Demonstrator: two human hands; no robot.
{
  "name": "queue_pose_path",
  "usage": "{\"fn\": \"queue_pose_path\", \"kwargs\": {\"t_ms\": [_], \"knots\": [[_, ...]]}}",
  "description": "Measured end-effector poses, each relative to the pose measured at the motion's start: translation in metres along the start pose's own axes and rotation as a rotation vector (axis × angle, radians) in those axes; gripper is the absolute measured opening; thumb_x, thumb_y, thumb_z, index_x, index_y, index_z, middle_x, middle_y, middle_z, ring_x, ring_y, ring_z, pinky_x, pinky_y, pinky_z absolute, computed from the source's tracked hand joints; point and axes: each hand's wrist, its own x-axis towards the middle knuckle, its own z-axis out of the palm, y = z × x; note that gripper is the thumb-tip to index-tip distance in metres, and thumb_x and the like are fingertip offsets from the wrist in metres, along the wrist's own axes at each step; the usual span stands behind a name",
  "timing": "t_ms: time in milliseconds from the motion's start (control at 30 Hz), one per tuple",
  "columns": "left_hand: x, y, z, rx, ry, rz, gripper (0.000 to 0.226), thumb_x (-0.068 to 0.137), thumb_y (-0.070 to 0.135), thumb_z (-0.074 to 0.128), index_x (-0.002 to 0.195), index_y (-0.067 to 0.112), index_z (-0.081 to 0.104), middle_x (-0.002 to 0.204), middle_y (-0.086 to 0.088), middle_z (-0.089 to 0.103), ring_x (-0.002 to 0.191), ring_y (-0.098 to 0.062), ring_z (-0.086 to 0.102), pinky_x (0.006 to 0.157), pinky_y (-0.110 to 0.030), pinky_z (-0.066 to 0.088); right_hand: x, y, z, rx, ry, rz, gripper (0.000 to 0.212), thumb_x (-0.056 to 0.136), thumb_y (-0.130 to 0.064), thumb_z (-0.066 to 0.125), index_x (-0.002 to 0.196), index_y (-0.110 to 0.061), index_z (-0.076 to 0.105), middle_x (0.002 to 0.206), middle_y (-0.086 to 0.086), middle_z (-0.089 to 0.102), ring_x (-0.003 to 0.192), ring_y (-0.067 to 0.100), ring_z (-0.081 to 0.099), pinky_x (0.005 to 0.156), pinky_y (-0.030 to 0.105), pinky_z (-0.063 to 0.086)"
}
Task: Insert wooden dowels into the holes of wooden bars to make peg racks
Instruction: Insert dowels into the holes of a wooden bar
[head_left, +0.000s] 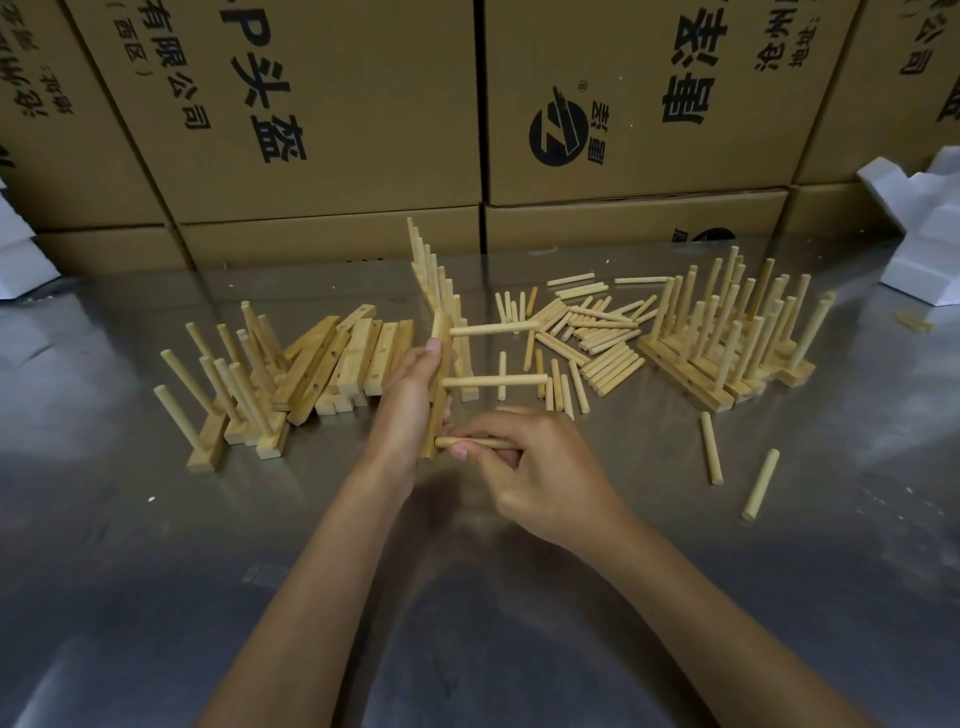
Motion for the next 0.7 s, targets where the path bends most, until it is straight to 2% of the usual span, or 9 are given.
{"fn": "queue_pose_path", "kwargs": {"t_ms": [133, 233, 333, 533, 700], "knots": [[-0.0011, 0.0009, 0.0026, -0.045, -0.038, 0.023, 0.032, 0.104, 0.045, 0.043, 0.102, 0.02, 0.064, 0.052, 0.009, 0.047, 0.046, -0.007, 0.043, 0.043, -0.021, 0.037, -0.0003, -0.001, -0.0013, -0.016, 0.03, -0.052, 0.014, 0.088, -0.02, 0.068, 0.098, -0.022, 0.077, 0.079, -0.019, 0.065, 0.066, -0.007, 0.054, 0.062, 0.01, 0.038], [-0.0022, 0.001, 0.0029, -0.026, -0.042, 0.044, 0.033, 0.105, 0.044, 0.041, 0.1, 0.02, 0.063, 0.05, 0.008, 0.047, 0.046, -0.007, 0.042, 0.043, -0.021, 0.036, -0.0006, -0.0014, -0.002, -0.085, 0.029, -0.11, 0.012, 0.089, -0.02, 0.066, 0.096, -0.022, 0.076, 0.077, -0.011, 0.066, 0.063, 0.003, 0.052, 0.056, 0.029, 0.046], [-0.0025, 0.0017, 0.0031, 0.009, -0.036, 0.051, 0.034, 0.105, 0.043, 0.039, 0.098, 0.021, 0.063, 0.051, 0.008, 0.047, 0.046, -0.007, 0.043, 0.045, -0.021, 0.037, -0.001, -0.0001, -0.0029, -0.168, 0.006, -0.14, 0.013, 0.09, -0.023, 0.063, 0.098, -0.025, 0.073, 0.079, -0.008, 0.065, 0.063, 0.01, 0.055, 0.053, 0.037, 0.048], [-0.0049, 0.002, 0.003, -0.034, -0.055, 0.003, 0.034, 0.106, 0.041, 0.04, 0.098, 0.02, 0.065, 0.051, 0.007, 0.047, 0.046, -0.007, 0.044, 0.045, -0.019, 0.038, -0.0004, -0.0005, -0.0041, -0.168, -0.018, -0.167, 0.014, 0.09, -0.022, 0.064, 0.098, -0.026, 0.073, 0.076, -0.01, 0.061, 0.062, 0.005, 0.046, 0.052, 0.034, 0.045], [-0.0068, 0.0028, 0.0071, -0.026, -0.063, 0.056, 0.034, 0.106, 0.042, 0.038, 0.102, 0.02, 0.064, 0.051, 0.008, 0.043, 0.045, -0.007, 0.041, 0.043, -0.019, 0.035, -0.0007, -0.0014, -0.0012, -0.01, 0.007, -0.076, 0.01, 0.087, -0.02, 0.063, 0.09, -0.021, 0.073, 0.082, -0.01, 0.072, 0.071, 0.007, 0.066, 0.062, 0.034, 0.053]]}}
